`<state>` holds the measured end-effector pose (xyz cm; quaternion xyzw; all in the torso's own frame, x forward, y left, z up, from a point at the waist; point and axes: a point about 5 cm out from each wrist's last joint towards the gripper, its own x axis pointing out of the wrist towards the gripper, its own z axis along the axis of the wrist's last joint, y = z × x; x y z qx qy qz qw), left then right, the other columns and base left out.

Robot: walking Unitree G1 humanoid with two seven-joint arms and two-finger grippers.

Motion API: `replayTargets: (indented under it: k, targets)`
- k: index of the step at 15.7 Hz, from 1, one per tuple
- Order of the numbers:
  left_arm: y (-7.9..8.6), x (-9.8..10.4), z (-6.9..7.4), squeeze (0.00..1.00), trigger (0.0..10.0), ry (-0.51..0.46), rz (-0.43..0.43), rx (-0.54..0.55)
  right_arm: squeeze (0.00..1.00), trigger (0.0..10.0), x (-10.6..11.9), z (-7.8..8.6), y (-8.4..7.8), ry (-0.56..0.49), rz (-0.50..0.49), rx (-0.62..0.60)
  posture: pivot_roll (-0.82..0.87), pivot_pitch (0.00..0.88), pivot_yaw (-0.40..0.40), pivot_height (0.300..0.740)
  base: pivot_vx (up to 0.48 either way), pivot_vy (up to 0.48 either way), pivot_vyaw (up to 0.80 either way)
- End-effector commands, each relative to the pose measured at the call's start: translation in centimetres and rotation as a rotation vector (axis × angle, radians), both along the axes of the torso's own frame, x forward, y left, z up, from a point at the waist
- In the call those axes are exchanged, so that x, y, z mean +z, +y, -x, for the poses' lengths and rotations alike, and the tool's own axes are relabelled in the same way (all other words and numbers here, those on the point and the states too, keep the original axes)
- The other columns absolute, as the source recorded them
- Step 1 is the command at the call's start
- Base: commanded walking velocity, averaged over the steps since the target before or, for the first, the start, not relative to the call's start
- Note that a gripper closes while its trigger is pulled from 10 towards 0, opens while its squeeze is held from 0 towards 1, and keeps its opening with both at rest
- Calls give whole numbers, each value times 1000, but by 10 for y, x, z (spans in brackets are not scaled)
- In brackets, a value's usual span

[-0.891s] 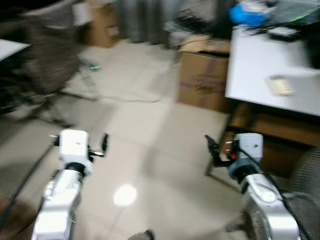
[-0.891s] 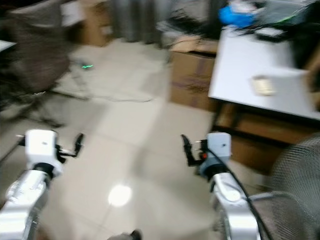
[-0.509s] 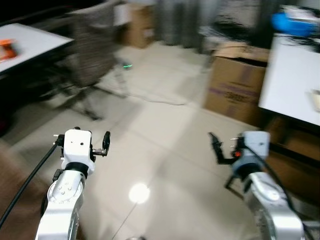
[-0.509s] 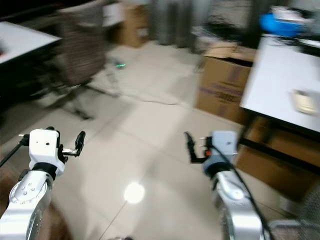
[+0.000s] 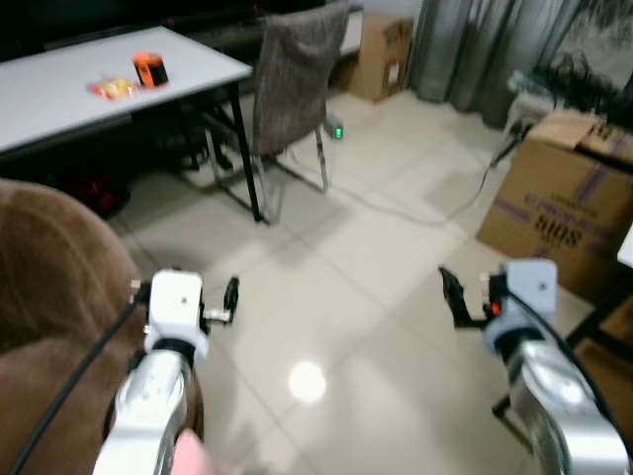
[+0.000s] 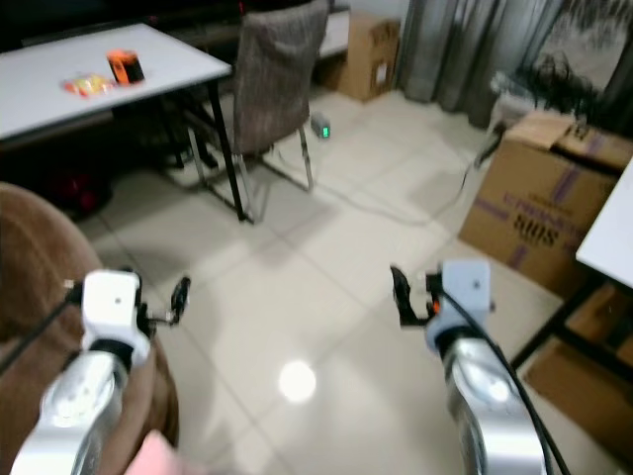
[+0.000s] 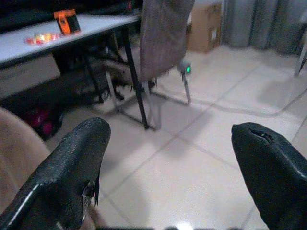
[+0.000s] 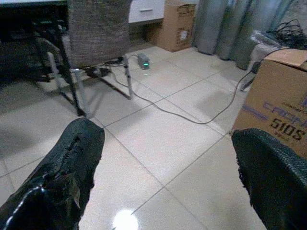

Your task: Move the pillow to the sofa from floor

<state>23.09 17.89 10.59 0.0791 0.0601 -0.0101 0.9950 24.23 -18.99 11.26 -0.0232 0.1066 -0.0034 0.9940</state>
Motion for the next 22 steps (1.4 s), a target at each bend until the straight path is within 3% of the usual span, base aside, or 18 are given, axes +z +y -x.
replayTargets:
  k: [1, 5, 8, 11, 13, 15, 18, 20, 22]
  targets:
    - [3, 2, 1, 792, 10000, 0, -12, 21, 1000, 10000, -1, -4, 3, 8, 6, 7, -138, 0, -23, 740, 0, -480, 0]
    - [12, 1, 4, 792, 10000, -2, -22, 68, 1000, 10000, -10, -14, 17, 43, 44, 37, -105, 0, -33, 740, 0, -480, 0]
    - [16, 5, 2, 788, 10000, -13, -48, 68, 1000, 10000, -12, -18, 23, 43, 2, 90, -97, 0, -25, 740, 0, -443, 0]
    - [16, 4, 0, 780, 10000, -6, -38, 69, 1000, 10000, -13, -19, 27, 26, 69, 118, -96, 0, -17, 740, 0, 0, 800]
    - [14, 2, 3, 776, 10000, 1, -41, 64, 1000, 10000, -12, -20, 32, 6, 22, 160, -92, 0, -19, 740, 0, 0, 800]
    - [13, 1, 6, 769, 10000, 5, -21, 64, 1000, 10000, -12, -20, 30, 12, 45, 160, -87, 0, -22, 740, 0, 0, 800]
    - [21, 0, 10, 769, 10000, 12, -45, 95, 1000, 10000, -21, -20, 21, 56, -11, 42, -55, 0, -43, 740, 0, 0, 800]
    - [26, 0, 13, 765, 10000, 19, -36, 115, 1000, 10000, -19, -20, 26, 41, -3, 76, -74, 0, -37, 740, 0, 0, 800]
    - [17, -1, 11, 776, 10000, 8, -39, 68, 1000, 10000, -12, -20, 23, -4, 2, 85, -78, 0, -14, 740, 0, 0, 800]
